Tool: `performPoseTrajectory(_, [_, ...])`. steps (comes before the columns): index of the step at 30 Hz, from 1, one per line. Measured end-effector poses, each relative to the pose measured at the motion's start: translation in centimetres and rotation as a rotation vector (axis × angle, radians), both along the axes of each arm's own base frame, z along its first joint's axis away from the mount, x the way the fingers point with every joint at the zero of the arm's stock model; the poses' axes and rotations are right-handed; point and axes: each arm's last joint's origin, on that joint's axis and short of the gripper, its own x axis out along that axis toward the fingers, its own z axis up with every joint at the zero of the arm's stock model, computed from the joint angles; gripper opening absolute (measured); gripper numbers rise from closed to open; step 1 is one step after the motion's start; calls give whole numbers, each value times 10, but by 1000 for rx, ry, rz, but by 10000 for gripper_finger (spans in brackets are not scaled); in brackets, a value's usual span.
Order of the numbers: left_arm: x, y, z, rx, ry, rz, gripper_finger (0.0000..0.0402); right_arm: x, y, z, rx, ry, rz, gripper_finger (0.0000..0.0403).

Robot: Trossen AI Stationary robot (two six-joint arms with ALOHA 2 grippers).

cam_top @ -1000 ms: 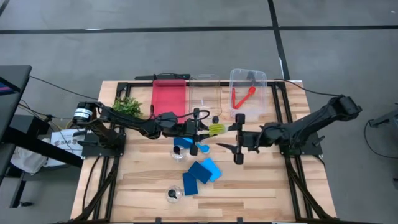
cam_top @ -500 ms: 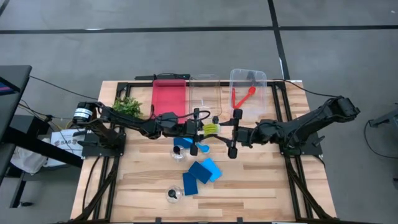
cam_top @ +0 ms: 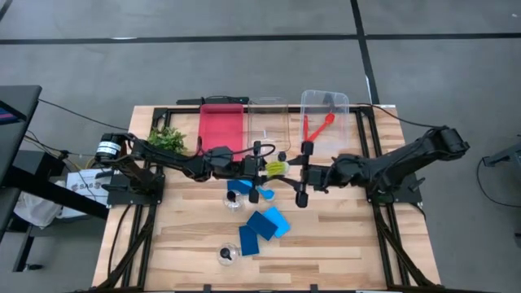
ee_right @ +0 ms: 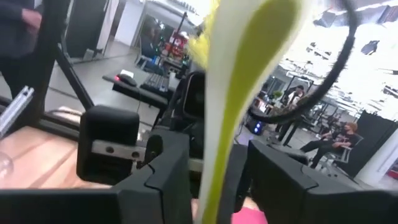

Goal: Pick & Place Kitchen Sink Supplies
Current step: Put the green dish brush into the right transparent bin

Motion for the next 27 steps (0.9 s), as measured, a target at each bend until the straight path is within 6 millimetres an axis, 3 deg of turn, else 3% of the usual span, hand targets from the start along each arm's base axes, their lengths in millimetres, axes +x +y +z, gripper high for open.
performPoseTrajectory(5, [0,0,0,0,-1,0,57,11,0,8,-3,-18,-10,130])
performPoseTrajectory(10, [0,0,1,5,-8,5,64,13,0,8,-12,-6,-10,37])
performPoseTrajectory(19, [-2,1,3,-8,-4,15,86,11,2,10,-10,-3,-4,35])
performPoseTrajectory(27, [-18,2,23,-4,25,14,157,5,0,15,-10,-10,-43,35])
